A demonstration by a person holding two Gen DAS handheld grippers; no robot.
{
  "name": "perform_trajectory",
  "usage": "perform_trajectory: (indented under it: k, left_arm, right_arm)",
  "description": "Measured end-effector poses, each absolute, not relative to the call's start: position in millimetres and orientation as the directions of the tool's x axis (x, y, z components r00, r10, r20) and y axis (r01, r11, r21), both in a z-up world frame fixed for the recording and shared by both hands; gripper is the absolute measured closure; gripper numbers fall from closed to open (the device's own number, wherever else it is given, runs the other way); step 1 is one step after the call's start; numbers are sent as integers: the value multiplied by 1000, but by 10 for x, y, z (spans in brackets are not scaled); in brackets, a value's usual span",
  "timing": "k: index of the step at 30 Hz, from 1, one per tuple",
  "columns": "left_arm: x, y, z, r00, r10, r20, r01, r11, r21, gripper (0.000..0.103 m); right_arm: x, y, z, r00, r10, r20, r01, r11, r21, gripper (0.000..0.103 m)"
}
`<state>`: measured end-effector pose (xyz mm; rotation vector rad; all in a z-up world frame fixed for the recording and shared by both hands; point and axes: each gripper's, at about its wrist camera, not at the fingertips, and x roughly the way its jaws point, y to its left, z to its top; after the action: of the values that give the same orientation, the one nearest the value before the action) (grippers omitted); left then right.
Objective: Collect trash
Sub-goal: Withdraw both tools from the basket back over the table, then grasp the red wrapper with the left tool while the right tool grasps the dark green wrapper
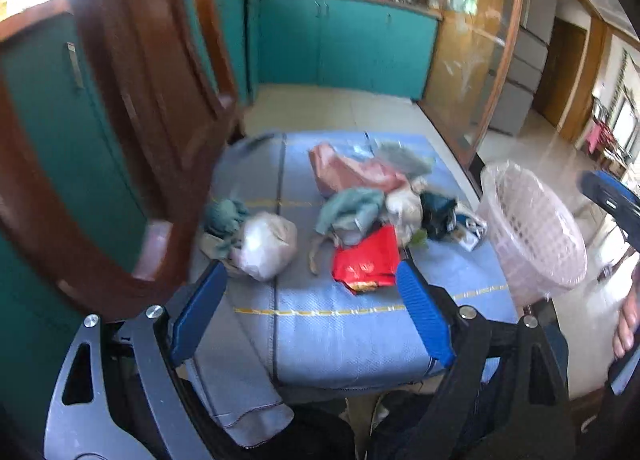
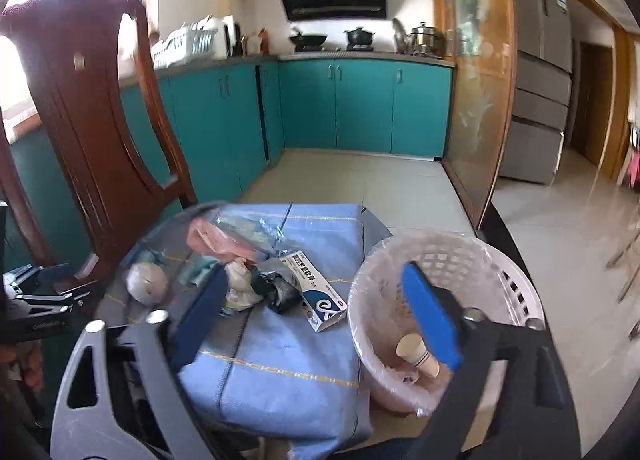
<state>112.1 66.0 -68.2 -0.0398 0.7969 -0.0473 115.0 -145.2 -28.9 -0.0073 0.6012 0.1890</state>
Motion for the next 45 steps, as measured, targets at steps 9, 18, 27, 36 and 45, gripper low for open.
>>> perform_trajectory:
  k: [9, 18, 27, 36, 45]
  left_arm:
    - [1416, 420, -1193, 613, -162, -773, 159, 984, -80, 17]
    - [1728, 207, -1527, 573, -168, -802, 250, 968, -24, 16]
    - [1712, 268, -1551, 552, -180, -814, 248, 968, -46, 81]
    - [1541, 416, -1355, 563, -221, -796, 233, 967, -104, 86]
    - [1504, 544, -1320, 579, -164, -798, 160, 983, -85, 27]
  right_arm:
    - [2125, -868, -1016, 633, 236, -737, -314, 949, 34, 22]
    - [2409, -647, -1309, 570, 233, -788, -395, 919, -13, 31]
    - [2092, -835, -1101, 585, 299, -754, -395, 917, 57, 55]
    - [1775, -1117, -867, 638, 321, -700, -329, 936, 129, 55]
    - [1671, -1199, -1046, 609, 316, -728, -292, 942, 165, 55]
